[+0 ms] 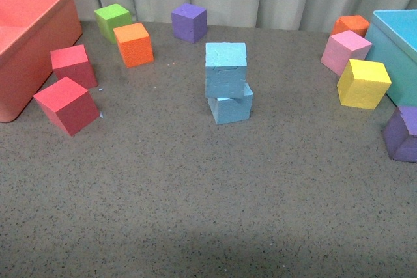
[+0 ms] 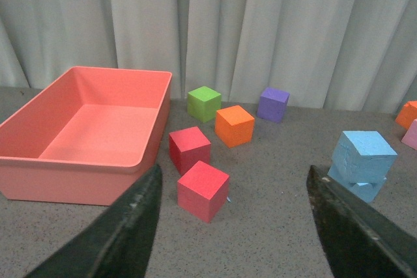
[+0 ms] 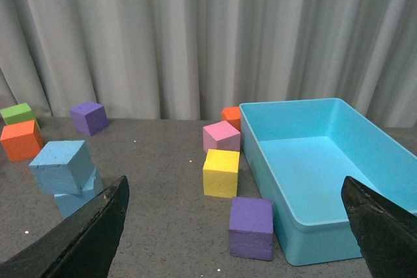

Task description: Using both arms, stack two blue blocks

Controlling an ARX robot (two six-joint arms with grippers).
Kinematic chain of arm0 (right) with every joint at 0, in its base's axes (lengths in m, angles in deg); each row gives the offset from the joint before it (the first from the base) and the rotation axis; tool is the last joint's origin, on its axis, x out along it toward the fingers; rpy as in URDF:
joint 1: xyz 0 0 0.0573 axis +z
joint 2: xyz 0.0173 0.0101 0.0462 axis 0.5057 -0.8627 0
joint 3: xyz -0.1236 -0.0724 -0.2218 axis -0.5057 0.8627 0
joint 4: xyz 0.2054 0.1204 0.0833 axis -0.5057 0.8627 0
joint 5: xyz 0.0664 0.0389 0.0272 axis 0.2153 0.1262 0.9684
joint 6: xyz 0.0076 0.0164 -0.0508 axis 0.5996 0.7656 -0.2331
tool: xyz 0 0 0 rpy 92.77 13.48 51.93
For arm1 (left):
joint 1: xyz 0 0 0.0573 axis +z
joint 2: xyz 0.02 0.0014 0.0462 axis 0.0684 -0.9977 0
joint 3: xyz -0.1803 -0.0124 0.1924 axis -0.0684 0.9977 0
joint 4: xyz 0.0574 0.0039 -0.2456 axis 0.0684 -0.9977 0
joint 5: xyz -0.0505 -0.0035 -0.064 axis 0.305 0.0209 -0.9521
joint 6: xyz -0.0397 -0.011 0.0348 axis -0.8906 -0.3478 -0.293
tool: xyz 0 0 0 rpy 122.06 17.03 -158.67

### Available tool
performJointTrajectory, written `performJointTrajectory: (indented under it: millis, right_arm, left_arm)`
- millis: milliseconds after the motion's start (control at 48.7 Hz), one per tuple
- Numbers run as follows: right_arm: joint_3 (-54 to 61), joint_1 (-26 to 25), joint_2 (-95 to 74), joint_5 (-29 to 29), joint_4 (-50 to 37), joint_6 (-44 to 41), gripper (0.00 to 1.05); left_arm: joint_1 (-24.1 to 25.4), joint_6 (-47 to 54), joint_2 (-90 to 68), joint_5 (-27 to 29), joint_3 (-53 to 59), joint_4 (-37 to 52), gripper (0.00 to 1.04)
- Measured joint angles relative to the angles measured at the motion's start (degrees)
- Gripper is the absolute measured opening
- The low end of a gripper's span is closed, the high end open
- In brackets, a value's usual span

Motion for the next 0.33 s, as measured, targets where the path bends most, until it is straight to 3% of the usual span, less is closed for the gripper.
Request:
performJointTrajectory:
  millis: [185, 329]
  right_arm:
    - [0.0, 0.0, 0.0, 0.0, 0.0, 0.0, 0.95]
    - [0.0, 0.0, 0.0, 0.0, 0.0, 0.0, 0.95]
  left_arm:
    - [0.0, 0.0, 0.0, 0.0, 0.0, 0.0, 0.99]
    - [0.0, 0.1, 0.0, 0.0, 0.0, 0.0, 0.98]
